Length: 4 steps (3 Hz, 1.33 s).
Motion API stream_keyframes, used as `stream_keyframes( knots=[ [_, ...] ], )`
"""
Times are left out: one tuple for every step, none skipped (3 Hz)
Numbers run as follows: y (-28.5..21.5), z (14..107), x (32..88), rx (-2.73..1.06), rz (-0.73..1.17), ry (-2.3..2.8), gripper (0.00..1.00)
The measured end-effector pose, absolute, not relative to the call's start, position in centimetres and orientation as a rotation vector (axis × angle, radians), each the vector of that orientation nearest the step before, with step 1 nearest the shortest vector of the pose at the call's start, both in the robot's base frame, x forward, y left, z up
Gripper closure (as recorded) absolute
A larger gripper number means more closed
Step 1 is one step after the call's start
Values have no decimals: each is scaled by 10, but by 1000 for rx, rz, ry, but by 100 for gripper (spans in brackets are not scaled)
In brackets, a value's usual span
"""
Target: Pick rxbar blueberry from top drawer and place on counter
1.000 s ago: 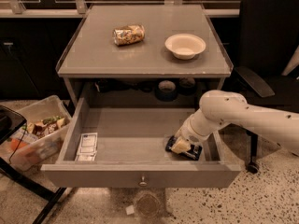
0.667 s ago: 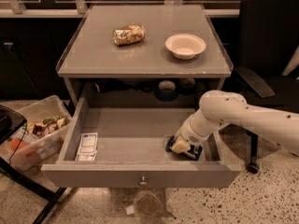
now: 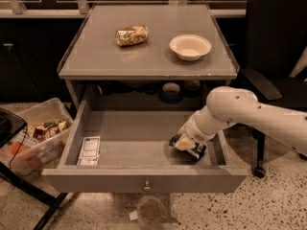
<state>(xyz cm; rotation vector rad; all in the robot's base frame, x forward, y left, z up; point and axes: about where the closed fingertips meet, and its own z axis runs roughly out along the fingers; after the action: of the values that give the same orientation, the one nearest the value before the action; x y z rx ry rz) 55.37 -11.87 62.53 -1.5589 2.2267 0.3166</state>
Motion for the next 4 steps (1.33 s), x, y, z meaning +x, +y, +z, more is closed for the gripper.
stream_keyframes(
  knots=[
    [-101,670,563,-1562,338,2078,100],
    [-74,713,578,-1579,408,1887,100],
    [-51,758,598,-1564,465,1700,100],
    [-27,812,621,-1547,476,1547,100]
  ],
)
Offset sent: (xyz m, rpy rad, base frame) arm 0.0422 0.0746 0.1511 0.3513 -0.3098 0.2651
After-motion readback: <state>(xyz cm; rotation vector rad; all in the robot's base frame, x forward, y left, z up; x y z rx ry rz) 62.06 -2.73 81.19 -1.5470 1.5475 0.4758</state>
